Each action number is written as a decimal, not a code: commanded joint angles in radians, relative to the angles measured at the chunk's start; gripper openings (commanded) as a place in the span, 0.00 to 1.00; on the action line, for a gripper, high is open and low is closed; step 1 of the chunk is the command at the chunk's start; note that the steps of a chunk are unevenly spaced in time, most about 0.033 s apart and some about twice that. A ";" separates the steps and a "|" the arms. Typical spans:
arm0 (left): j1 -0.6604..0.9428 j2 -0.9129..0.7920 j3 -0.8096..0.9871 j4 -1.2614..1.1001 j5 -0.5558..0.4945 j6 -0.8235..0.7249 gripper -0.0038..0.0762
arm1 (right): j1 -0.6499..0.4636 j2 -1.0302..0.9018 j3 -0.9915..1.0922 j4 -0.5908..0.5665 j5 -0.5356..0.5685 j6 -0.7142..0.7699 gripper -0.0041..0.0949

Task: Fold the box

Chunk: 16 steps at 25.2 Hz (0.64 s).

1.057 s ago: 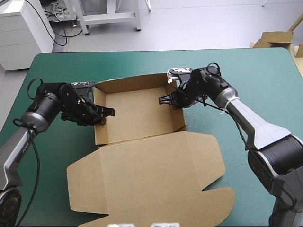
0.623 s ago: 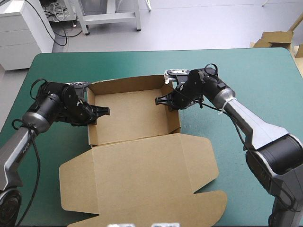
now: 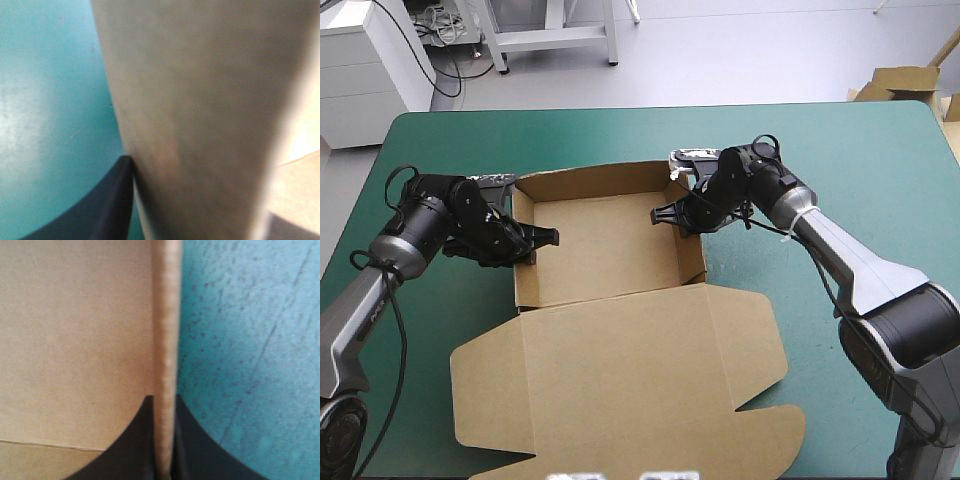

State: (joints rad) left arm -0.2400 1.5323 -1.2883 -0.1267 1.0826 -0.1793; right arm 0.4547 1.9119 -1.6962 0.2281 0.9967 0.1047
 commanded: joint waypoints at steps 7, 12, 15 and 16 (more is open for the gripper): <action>-0.006 -0.039 -0.027 -0.248 -0.039 0.151 0.58 | 0.000 -0.060 -0.034 0.041 -0.034 -0.003 0.02; -0.006 -0.049 -0.027 -0.287 -0.041 0.164 0.58 | 0.000 -0.060 -0.034 0.033 -0.030 -0.005 0.02; -0.006 -0.068 -0.029 -0.285 -0.030 0.179 0.58 | 0.000 -0.060 -0.034 -0.008 -0.021 -0.005 0.02; -0.006 -0.077 -0.029 -0.285 -0.030 0.173 0.58 | 0.000 -0.060 -0.034 -0.012 -0.021 -0.005 0.02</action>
State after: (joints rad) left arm -0.2351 1.5160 -1.2883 -0.3050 1.0807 -0.0132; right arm 0.4473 1.9119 -1.6962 0.1680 1.0099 0.1008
